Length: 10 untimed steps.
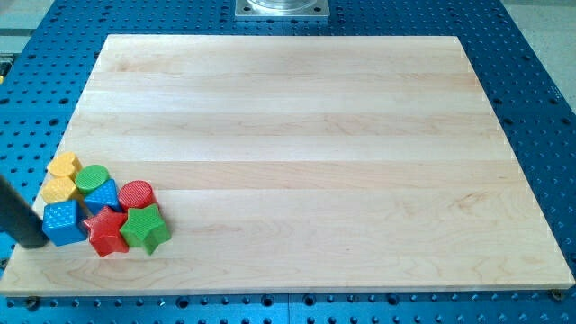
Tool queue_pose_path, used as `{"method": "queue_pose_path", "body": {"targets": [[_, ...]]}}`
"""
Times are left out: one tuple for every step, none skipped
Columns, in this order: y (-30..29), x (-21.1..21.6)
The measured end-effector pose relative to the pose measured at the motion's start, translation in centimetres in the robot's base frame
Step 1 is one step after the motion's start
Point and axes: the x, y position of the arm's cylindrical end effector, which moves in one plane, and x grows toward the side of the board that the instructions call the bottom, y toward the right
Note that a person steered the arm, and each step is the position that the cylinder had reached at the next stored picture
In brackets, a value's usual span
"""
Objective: Move the hexagon into the yellow heart and green circle
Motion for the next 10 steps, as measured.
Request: {"method": "queue_pose_path", "body": {"targets": [[4.4,-0.3],[4.1,-0.1],[2.8,0.6],[2.8,0.7],[2.6,0.6],[2.6,0.6],[2.4,0.6],[2.0,0.6],[0.4,0.1],[-0.4,-0.8]]}}
